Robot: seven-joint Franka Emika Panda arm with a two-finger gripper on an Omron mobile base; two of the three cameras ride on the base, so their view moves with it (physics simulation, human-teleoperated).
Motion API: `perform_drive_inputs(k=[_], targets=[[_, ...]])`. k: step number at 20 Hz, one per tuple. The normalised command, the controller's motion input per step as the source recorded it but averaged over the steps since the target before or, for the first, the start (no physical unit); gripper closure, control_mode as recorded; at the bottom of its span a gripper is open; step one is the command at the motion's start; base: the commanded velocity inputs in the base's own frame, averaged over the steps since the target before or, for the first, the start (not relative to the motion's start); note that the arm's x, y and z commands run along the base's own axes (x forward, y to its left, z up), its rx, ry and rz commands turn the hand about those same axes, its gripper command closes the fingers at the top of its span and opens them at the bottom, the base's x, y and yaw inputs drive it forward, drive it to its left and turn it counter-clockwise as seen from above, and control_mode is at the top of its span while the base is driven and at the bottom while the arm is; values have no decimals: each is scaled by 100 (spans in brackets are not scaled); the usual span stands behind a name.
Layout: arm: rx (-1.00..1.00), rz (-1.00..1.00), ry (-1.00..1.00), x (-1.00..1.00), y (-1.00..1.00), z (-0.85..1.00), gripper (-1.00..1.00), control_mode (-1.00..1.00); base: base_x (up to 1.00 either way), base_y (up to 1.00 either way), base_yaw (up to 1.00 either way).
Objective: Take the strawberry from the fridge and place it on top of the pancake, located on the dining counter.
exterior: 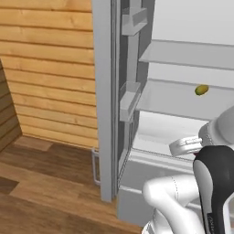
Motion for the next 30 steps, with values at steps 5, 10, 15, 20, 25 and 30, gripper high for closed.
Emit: perform_drive_inputs(k=[5,10,15,20,25,30], targets=[[0,0,0,0,0,0,100,100,-87,2,55],[0,0,0,0,0,0,100,100,-84,16,71],[0,0,0,0,0,0,100,100,-100,36,66],[0,0,0,0,0,0,100,100,-100,60,61],[0,0,0,0,0,0,100,100,-100,77,66],[0,0,0,0,0,0,100,100,-93,94,66]])
